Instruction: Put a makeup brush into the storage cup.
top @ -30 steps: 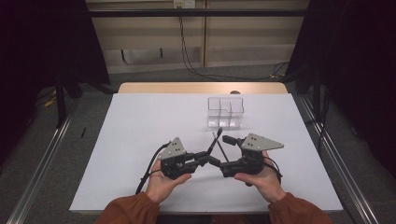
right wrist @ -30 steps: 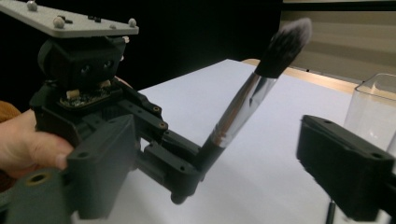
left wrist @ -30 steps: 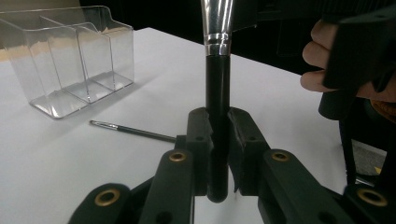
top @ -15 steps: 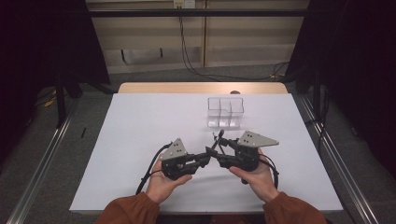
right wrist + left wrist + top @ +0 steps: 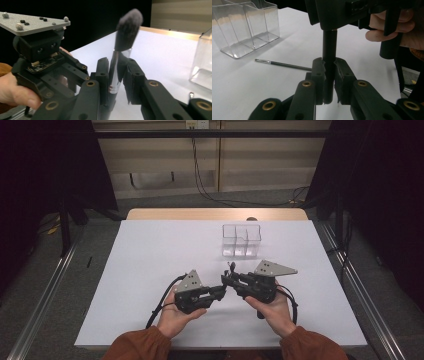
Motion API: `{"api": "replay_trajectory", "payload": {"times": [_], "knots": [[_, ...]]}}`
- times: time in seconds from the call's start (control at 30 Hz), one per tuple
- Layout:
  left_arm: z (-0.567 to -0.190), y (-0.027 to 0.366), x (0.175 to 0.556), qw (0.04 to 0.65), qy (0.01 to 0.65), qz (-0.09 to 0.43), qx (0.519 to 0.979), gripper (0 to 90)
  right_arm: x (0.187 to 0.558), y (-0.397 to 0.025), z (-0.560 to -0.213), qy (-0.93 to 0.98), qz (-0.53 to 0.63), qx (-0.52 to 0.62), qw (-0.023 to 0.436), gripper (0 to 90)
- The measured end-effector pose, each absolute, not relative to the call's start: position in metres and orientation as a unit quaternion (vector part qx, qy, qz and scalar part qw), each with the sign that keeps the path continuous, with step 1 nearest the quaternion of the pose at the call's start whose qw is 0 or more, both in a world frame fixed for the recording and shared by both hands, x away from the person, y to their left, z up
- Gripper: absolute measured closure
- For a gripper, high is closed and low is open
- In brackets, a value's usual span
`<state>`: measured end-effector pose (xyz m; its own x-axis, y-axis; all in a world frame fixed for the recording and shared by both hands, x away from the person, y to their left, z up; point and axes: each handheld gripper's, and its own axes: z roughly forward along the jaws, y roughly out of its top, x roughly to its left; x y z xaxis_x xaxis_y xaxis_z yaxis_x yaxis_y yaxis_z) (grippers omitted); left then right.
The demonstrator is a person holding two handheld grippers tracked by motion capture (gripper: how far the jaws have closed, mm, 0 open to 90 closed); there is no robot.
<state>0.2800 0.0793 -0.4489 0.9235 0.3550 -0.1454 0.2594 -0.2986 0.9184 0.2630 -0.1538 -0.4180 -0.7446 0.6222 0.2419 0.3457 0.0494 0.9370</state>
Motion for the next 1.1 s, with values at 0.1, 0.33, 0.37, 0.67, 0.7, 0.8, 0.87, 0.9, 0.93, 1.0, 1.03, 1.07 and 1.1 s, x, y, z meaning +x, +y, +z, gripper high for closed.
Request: {"api": "replay_trajectory", "payload": {"times": [0.1, 0.33, 0.37, 0.67, 0.7, 0.8, 0.87, 0.9, 0.93, 1.0, 1.03, 1.07, 1.1], "knots": [[-0.4495, 0.0791, 0.2803, 0.562, 0.19, 0.042, 0.804, 79.0, 0.2636, -0.1529, -0.4177, 0.715, 0.603, 0.337, 0.107, 77.6], [-0.4507, 0.0791, 0.2794, 0.569, 0.182, 0.044, 0.801, 76.4, 0.2632, -0.1519, -0.4168, 0.722, 0.6, 0.328, 0.102, 78.4], [-0.4512, 0.0791, 0.2789, 0.572, 0.181, 0.044, 0.799, 75.4, 0.2633, -0.152, -0.4168, 0.722, 0.601, 0.328, 0.099, 78.5], [-0.4533, 0.0754, 0.277, 0.579, 0.181, 0.042, 0.794, 65.5, 0.2628, -0.1516, -0.4146, 0.723, 0.605, 0.319, 0.098, 78.7], [-0.4527, 0.0756, 0.2768, 0.581, 0.182, 0.04, 0.793, 64.5, 0.2627, -0.1518, -0.4144, 0.722, 0.606, 0.32, 0.096, 78.7], [-0.4517, 0.0769, 0.2772, 0.585, 0.185, 0.042, 0.788, 59.9, 0.2627, -0.1522, -0.4145, 0.723, 0.606, 0.318, 0.096, 78.7], [-0.4516, 0.0779, 0.2773, 0.585, 0.187, 0.043, 0.788, 56.2, 0.2628, -0.1524, -0.4145, 0.722, 0.607, 0.317, 0.097, 78.7], [-0.4517, 0.0783, 0.2773, 0.587, 0.19, 0.043, 0.786, 53.6, 0.2626, -0.1526, -0.4143, 0.722, 0.607, 0.317, 0.098, 78.7], [-0.4517, 0.0786, 0.2771, 0.586, 0.192, 0.046, 0.786, 50.6, 0.2626, -0.1529, -0.4141, 0.722, 0.607, 0.316, 0.098, 78.7], [-0.4513, 0.0797, 0.2772, 0.586, 0.197, 0.049, 0.785, 44.3, 0.2627, -0.1542, -0.4136, 0.721, 0.609, 0.316, 0.099, 78.7], [-0.4509, 0.0803, 0.2771, 0.583, 0.199, 0.052, 0.786, 42.8, 0.2627, -0.155, -0.4134, 0.721, 0.609, 0.316, 0.099, 78.7], [-0.45, 0.0817, 0.2772, 0.581, 0.204, 0.057, 0.786, 41.8, 0.2628, -0.1559, -0.4132, 0.72, 0.609, 0.316, 0.101, 78.7], [-0.449, 0.0832, 0.2777, 0.583, 0.21, 0.057, 0.783, 39.3, 0.2626, -0.1569, -0.4129, 0.72, 0.61, 0.317, 0.101, 78.7]]}}
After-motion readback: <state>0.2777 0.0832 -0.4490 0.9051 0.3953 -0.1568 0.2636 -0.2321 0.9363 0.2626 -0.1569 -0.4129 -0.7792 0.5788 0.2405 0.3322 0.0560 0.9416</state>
